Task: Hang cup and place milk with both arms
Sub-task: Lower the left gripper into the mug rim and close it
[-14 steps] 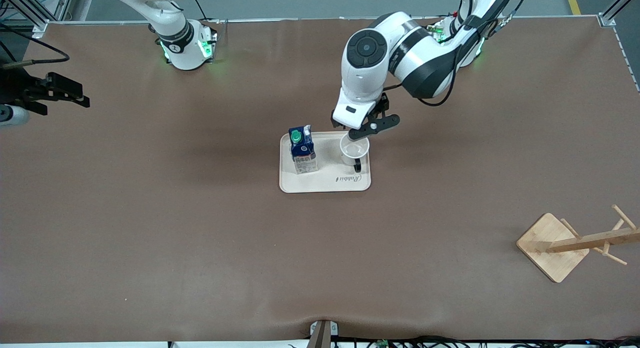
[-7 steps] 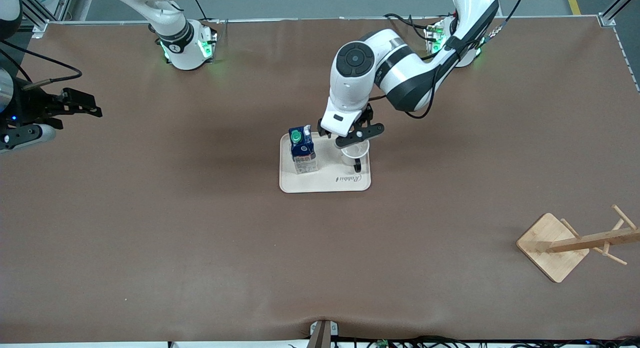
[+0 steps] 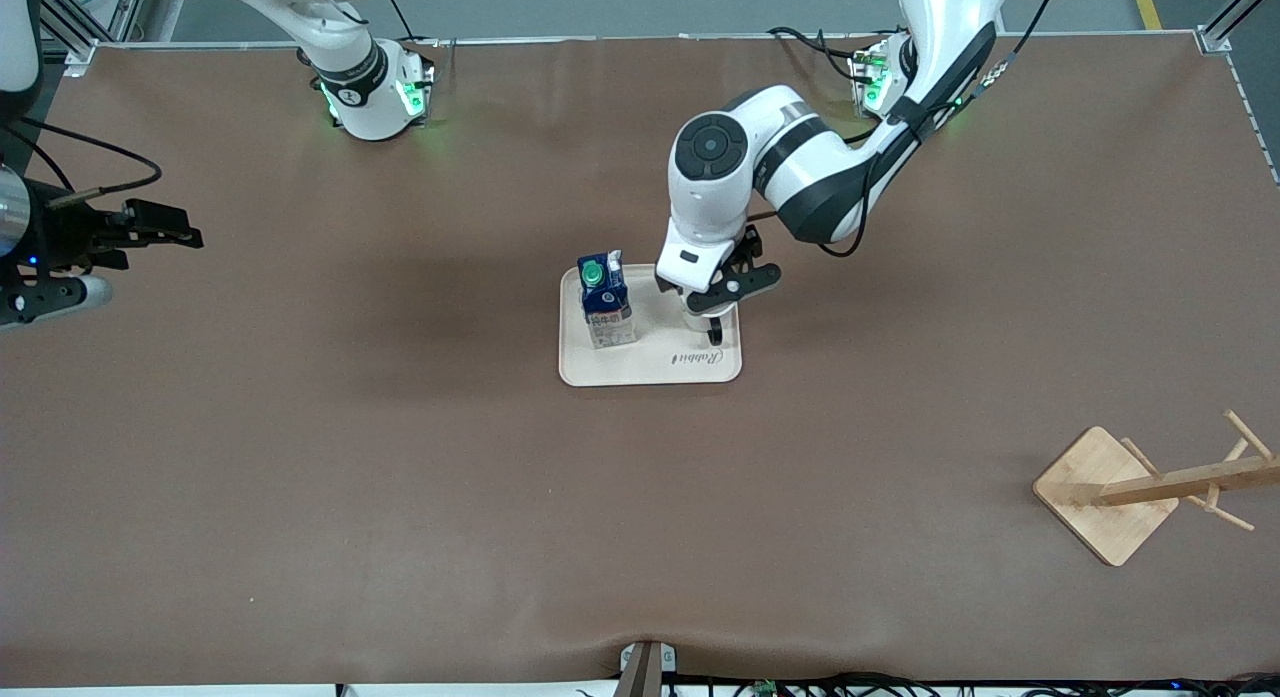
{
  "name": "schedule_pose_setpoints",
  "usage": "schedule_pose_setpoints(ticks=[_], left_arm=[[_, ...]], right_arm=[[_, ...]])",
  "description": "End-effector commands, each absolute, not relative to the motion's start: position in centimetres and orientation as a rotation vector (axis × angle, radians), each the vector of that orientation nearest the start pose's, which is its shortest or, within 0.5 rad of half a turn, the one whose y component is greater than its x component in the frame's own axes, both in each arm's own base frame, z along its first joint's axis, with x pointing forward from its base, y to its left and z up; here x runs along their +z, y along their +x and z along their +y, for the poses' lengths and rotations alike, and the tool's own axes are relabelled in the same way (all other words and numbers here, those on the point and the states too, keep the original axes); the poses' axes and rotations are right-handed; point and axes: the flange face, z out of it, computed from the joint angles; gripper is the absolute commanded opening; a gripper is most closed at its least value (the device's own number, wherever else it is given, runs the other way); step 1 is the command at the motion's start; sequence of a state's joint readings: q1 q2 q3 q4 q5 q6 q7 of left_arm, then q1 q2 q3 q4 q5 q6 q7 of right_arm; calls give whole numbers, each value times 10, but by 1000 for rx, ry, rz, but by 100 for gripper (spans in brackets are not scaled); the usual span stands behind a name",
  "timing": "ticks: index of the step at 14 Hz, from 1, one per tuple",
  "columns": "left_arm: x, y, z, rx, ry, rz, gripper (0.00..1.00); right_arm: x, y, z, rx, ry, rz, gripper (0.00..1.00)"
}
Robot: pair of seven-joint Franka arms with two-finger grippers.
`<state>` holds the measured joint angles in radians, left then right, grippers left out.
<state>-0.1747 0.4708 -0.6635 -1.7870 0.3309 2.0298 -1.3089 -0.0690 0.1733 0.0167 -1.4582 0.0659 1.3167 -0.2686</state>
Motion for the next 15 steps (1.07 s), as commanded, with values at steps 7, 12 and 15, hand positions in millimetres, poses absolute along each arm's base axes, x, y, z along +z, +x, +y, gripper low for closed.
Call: schedule_pose_setpoints(ticks=[7, 12, 15], left_arm=[[262, 424, -410, 121, -2959, -473, 96], [234, 431, -398, 135, -2991, -506, 70], [229, 435, -398, 137, -2996, -505, 36]], right_arm=[[533, 577, 21, 530, -2998, -125, 100], [533, 572, 71, 546, -2999, -113, 100], [535, 572, 78, 534, -2946, -97, 100]])
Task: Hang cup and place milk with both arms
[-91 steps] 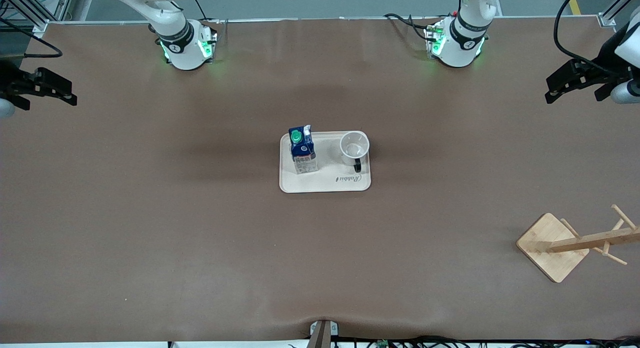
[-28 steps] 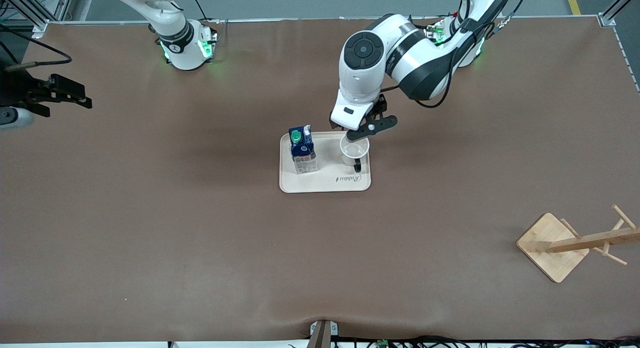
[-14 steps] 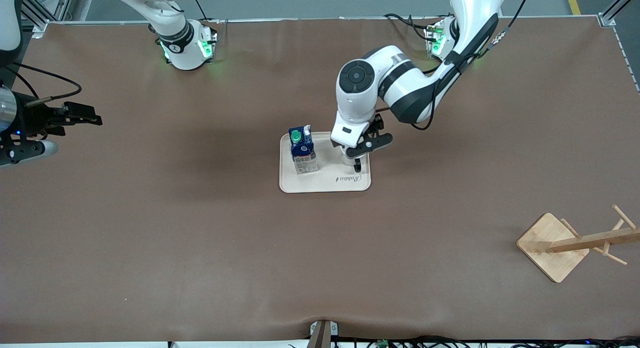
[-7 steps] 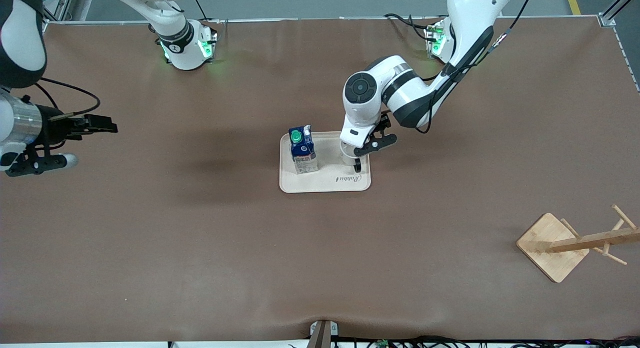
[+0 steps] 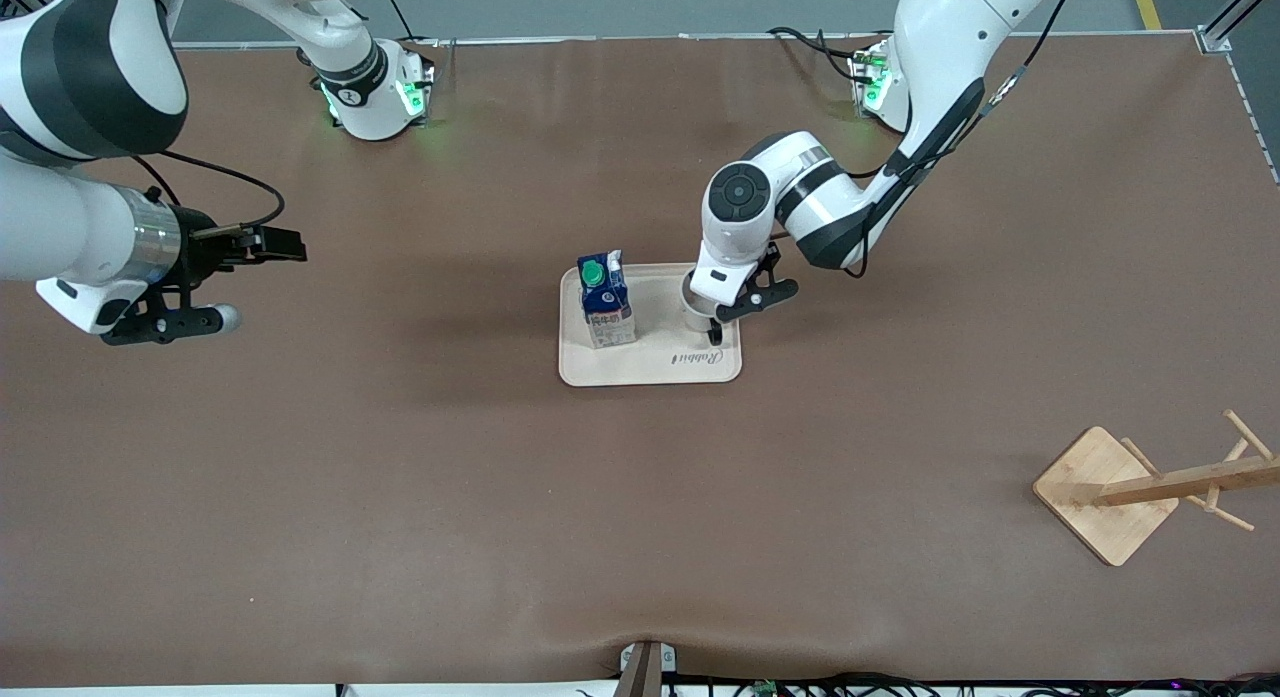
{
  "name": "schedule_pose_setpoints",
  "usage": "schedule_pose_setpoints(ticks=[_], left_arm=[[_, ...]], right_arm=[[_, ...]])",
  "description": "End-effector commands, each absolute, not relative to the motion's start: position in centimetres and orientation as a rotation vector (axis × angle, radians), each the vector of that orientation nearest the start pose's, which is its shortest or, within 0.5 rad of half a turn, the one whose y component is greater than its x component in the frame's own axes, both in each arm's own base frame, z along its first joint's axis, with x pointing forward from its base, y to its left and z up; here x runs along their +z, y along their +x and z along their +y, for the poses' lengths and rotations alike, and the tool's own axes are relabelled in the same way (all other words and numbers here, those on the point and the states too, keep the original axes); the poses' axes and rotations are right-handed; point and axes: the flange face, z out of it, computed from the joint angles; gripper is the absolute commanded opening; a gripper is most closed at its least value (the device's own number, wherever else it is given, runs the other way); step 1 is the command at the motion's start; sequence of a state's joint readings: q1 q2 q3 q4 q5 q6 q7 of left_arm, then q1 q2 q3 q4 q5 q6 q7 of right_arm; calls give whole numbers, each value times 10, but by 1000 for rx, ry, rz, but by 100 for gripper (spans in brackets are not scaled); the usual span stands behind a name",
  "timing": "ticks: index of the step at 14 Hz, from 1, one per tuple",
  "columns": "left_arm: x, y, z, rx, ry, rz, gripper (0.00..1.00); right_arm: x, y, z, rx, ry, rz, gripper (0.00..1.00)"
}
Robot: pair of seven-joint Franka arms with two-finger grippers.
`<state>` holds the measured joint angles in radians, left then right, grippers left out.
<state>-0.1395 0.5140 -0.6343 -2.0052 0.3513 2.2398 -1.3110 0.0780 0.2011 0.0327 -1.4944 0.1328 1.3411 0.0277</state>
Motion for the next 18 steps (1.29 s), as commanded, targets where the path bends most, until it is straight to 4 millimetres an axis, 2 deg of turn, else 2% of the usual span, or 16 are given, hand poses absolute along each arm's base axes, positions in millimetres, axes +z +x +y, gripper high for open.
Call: schedule_pose_setpoints(ticks=[1, 2, 5, 6, 8, 11, 14, 16, 18], left_arm=[[230, 438, -396, 129, -2997, -507, 16], [232, 443, -394, 121, -3000, -523, 0], [248, 456, -392, 81, -3014, -555, 0], [259, 462, -391, 55, -3019, -564, 0], [288, 476, -390, -21, -3043, -581, 0], [340, 500, -376, -106, -3038, -618, 0], [395, 535, -340, -83, -3066, -569, 0], [429, 551, -303, -53, -3080, -501, 0], [462, 566, -256, 19, -3105, -395, 0]], right_arm=[[536, 571, 81, 535, -2950, -75, 100], [537, 569, 88, 541, -2959, -42, 100], [542, 563, 123, 547, -2990, 76, 100], [542, 560, 140, 552, -3003, 93, 100], [542, 552, 172, 557, -3025, 163, 100], [539, 545, 213, 520, -3036, 195, 100], [522, 548, 260, 427, -2994, 124, 100], [511, 552, 282, 370, -2985, 99, 100], [500, 550, 301, 350, -2985, 63, 100]])
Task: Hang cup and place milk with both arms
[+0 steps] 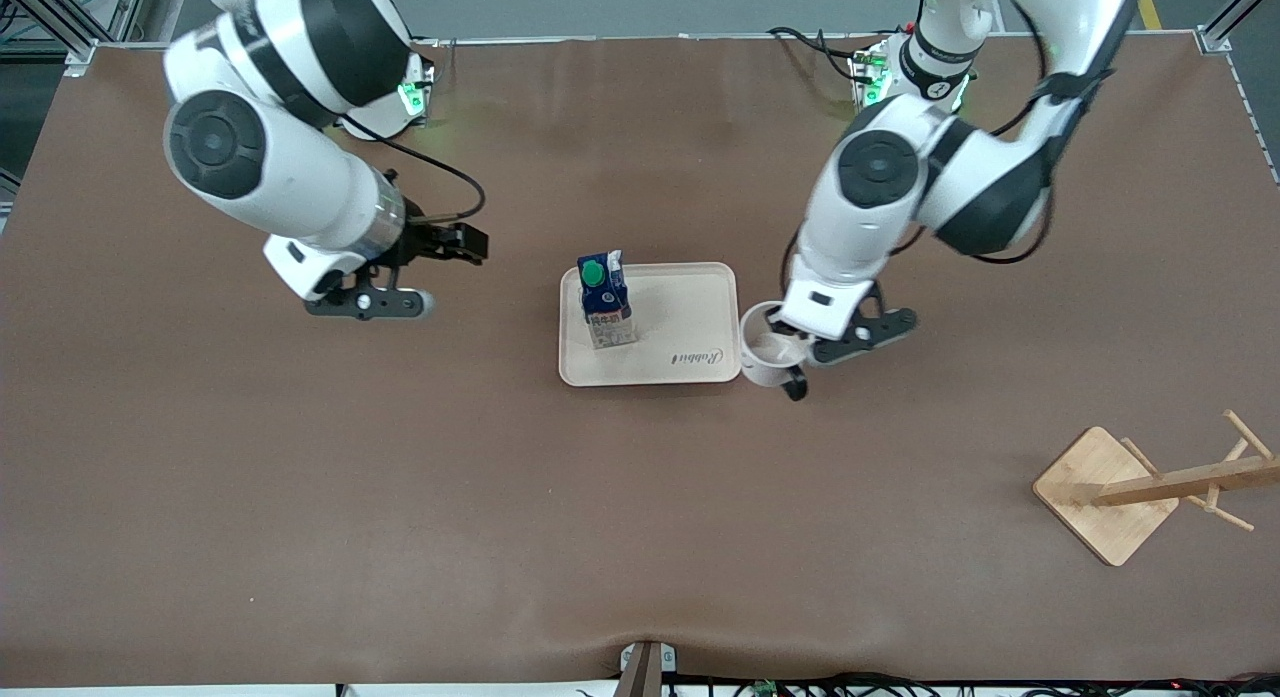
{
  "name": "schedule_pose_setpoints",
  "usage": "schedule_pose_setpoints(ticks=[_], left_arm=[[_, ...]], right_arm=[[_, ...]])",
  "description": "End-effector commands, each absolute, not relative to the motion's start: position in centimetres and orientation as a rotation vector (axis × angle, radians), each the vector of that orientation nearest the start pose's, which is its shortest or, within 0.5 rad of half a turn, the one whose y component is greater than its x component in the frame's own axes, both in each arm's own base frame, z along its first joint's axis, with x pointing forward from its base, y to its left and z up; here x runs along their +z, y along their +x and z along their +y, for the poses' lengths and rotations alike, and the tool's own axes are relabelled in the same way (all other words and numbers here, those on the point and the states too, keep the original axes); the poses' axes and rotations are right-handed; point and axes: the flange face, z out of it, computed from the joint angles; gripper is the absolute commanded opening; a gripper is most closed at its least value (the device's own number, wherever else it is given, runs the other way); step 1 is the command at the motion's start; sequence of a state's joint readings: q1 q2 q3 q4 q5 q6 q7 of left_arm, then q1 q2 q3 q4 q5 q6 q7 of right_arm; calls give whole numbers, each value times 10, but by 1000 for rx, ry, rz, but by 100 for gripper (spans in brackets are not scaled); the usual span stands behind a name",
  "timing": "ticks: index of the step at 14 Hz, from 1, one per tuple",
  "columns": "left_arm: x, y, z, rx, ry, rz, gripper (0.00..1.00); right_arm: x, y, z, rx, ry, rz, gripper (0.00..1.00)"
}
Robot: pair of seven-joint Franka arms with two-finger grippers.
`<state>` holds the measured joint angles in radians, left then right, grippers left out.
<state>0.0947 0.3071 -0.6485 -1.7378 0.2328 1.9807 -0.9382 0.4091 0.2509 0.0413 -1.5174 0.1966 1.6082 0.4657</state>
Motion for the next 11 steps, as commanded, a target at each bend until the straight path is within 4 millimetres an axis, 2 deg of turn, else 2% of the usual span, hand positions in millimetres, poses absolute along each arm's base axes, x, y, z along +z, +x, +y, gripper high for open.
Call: schedule_pose_setpoints(ticks=[1, 3, 5, 7, 9, 11], left_arm=[[476, 572, -227, 69, -3123, -329, 0], [501, 578, -180, 138, -3136, -224, 0], [521, 580, -133, 183, -3122, -89, 0], [533, 585, -77, 223, -3126, 29, 0], [544, 590, -30, 223, -3125, 139, 0], [549, 595, 6, 200, -3116, 183, 0]], right_arm=[[491, 549, 310, 339, -2983, 52, 100], [473, 551, 320, 237, -2964, 59, 100], [472, 543, 338, 210, -2959, 17, 100], [469, 531, 355, 223, -2964, -14, 100], [471, 521, 378, 170, -2956, -8, 100], [464, 515, 398, 128, -2953, -56, 100]])
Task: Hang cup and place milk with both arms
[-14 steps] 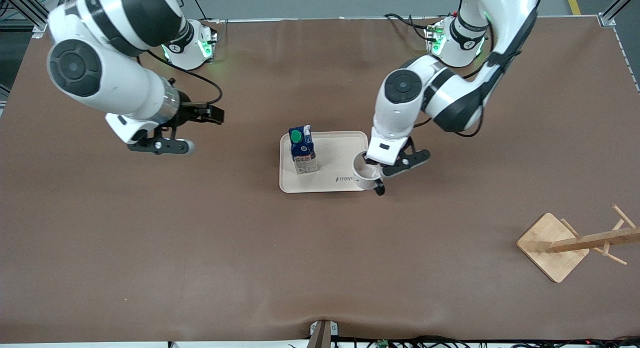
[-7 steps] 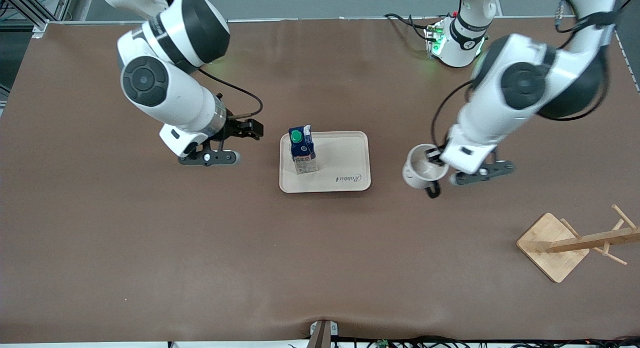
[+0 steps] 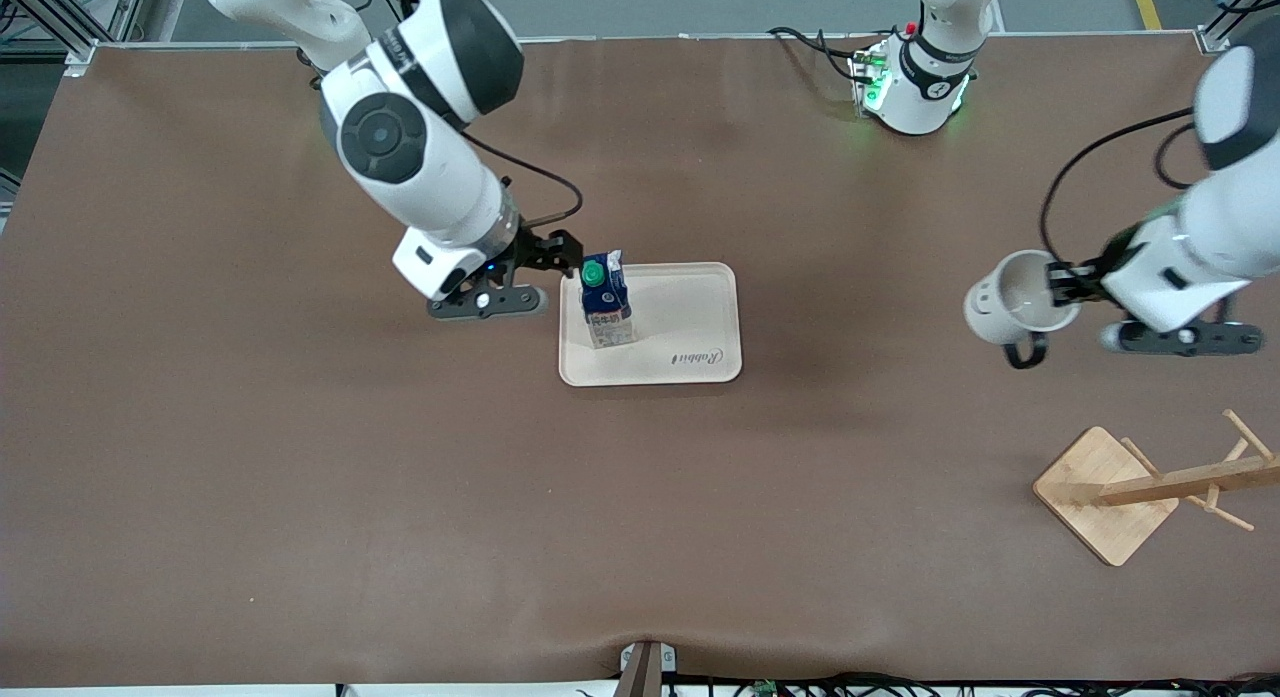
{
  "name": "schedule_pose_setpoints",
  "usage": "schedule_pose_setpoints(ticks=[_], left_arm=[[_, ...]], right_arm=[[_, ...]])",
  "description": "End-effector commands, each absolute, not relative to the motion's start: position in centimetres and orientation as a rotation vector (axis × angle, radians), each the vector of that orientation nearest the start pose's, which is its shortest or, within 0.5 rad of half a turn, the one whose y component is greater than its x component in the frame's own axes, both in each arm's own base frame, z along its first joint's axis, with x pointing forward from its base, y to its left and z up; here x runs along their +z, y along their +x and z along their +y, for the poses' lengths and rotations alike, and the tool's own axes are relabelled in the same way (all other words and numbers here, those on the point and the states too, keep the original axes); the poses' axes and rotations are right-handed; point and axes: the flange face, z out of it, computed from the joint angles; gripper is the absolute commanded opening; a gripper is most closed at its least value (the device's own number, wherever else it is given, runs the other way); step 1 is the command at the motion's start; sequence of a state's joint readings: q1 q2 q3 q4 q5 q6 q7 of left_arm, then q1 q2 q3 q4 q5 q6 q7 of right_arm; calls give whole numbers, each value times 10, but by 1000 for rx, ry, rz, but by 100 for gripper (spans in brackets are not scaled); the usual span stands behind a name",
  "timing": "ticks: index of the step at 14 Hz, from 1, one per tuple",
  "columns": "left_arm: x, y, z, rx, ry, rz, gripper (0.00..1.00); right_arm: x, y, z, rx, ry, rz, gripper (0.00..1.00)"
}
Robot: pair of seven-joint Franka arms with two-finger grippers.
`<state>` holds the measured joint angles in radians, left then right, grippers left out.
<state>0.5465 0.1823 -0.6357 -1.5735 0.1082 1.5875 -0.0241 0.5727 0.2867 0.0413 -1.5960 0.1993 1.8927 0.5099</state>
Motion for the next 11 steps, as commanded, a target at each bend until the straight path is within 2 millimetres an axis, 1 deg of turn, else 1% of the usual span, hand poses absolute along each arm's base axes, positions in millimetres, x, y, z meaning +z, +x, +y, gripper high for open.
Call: schedule_pose_setpoints(ticks=[1, 2, 3, 4, 6, 7, 8, 9, 10, 11], left_arm=[[550, 596, 14, 191, -3081, 220, 0], [549, 597, 24, 192, -3062, 251, 0], [547, 599, 39, 188, -3072, 262, 0], [549, 603, 58, 163, -3085, 271, 0], [542, 610, 79, 152, -3095, 391, 0], [542, 612, 93, 112, -3091, 432, 0], [541, 615, 101, 83, -3088, 475, 0], [537, 618, 104, 73, -3094, 475, 0], [537, 621, 109, 37, -3088, 480, 0], [536, 625, 114, 4, -3091, 477, 0]], right_arm=[[461, 509, 407, 132, -2954, -77, 100], [456, 507, 412, 141, -2960, -86, 100], [454, 506, 413, 143, -2961, -88, 100], [453, 506, 413, 144, -2966, -90, 100], [449, 502, 419, 106, -3014, -150, 100], [439, 499, 425, 97, -3049, -192, 100], [434, 497, 427, 111, -3058, -199, 100], [431, 496, 426, 125, -3064, -192, 100], [427, 495, 420, 157, -3072, -171, 100], [429, 495, 416, 186, -3073, -157, 100]])
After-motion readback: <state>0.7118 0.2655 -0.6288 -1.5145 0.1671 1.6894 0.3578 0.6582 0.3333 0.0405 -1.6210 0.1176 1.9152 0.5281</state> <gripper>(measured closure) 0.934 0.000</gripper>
